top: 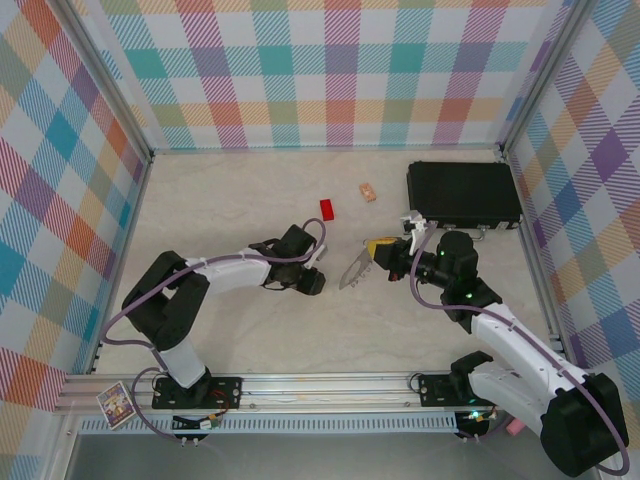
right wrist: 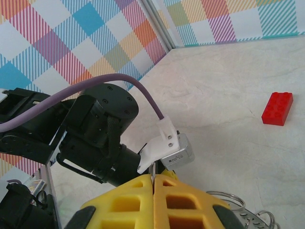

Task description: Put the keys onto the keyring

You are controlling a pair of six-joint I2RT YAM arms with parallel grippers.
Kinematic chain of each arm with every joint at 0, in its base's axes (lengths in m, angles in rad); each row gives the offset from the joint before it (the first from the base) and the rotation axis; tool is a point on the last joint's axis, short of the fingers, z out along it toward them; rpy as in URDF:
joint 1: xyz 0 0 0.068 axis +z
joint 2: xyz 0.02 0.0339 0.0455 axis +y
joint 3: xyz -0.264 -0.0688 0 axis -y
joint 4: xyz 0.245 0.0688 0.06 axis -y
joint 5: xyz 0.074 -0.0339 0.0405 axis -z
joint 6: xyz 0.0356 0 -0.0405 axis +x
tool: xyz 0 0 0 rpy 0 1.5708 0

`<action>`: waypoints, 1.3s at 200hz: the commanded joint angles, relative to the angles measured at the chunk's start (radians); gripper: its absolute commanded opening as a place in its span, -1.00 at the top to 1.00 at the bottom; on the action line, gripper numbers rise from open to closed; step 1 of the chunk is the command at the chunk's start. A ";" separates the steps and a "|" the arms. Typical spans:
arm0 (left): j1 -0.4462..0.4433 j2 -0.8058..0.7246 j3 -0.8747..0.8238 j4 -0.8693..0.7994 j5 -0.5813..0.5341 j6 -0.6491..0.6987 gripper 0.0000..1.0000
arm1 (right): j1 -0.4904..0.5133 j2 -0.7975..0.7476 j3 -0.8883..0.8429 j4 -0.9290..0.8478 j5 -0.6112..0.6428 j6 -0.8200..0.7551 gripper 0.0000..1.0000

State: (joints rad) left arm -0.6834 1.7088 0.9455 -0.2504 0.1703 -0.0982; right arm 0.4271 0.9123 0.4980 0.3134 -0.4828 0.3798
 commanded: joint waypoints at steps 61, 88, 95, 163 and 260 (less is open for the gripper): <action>0.008 0.008 0.011 -0.019 0.050 0.028 0.27 | 0.004 0.003 -0.006 0.055 -0.008 -0.009 1.00; 0.008 -0.001 0.010 -0.048 0.061 0.028 0.29 | 0.005 0.001 -0.006 0.053 -0.005 -0.009 1.00; 0.008 -0.002 0.010 -0.056 0.060 0.027 0.29 | 0.005 0.000 -0.006 0.052 -0.005 -0.009 1.00; 0.005 -0.003 0.009 -0.082 0.055 0.029 0.37 | 0.004 0.001 -0.009 0.054 -0.002 -0.007 1.00; 0.002 0.007 0.019 -0.100 0.017 0.031 0.54 | 0.004 0.002 -0.010 0.060 -0.005 -0.004 1.00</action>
State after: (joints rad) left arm -0.6838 1.7103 0.9463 -0.3153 0.2008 -0.0811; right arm 0.4271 0.9154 0.4965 0.3138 -0.4805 0.3798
